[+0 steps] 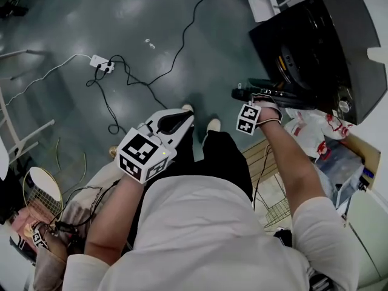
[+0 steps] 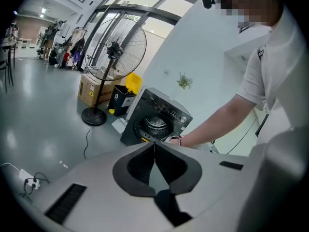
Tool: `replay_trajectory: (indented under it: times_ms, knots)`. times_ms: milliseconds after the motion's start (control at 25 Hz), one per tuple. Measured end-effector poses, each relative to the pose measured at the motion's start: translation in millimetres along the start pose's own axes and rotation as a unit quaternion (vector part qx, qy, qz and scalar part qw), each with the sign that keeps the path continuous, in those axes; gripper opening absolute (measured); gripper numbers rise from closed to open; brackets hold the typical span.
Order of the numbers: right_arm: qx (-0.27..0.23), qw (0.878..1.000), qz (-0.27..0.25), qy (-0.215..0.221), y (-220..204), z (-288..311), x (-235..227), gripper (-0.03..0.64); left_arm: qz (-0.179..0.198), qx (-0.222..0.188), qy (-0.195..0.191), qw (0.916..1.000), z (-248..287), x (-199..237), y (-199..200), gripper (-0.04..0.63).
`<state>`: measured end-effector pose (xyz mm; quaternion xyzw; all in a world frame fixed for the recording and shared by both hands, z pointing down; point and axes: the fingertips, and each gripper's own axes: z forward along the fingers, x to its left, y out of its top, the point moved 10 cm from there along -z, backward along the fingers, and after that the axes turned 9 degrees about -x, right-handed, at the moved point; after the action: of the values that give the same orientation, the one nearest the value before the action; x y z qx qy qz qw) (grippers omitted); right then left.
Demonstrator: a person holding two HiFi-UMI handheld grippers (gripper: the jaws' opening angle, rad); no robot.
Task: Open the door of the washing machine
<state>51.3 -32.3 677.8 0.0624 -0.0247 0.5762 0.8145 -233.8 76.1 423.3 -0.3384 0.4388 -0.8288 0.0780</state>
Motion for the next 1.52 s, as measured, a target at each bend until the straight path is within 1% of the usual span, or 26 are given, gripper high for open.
replay_trajectory:
  times_ms: [240, 480, 640, 800, 1080, 1520]
  knots:
    - [-0.008, 0.999, -0.048, 0.002, -5.5, -7.0, 47.4, 0.065, 0.005, 0.007, -0.017, 0.9998, 15.6, -37.0, -7.5, 0.018]
    - [-0.010, 0.995, -0.096, 0.010, -16.5, -10.2, 103.2, 0.066, 0.021, 0.029, -0.050, 0.9981, 36.2, -84.7, -25.2, 0.018]
    - [-0.011, 0.992, -0.129, 0.013, -30.5, -11.6, 139.3, 0.066, 0.023, 0.033, -0.059, 0.9974, 46.0, -111.6, -38.1, 0.018]
    - [-0.009, 0.989, -0.147, 0.019, -40.8, -13.1, 167.2, 0.067, 0.027, 0.035, -0.064, 0.9970, 53.3, -127.1, -43.4, 0.018]
    - [-0.007, 0.983, -0.182, 0.021, -56.1, -14.9, 202.2, 0.067, 0.038, 0.041, -0.079, 0.9953, 62.1, -154.8, -50.5, 0.018]
    - [-0.006, 0.977, -0.213, 0.024, -74.8, -17.8, 232.1, 0.068, 0.051, 0.053, -0.091, 0.9931, 70.7, -179.6, -58.3, 0.018]
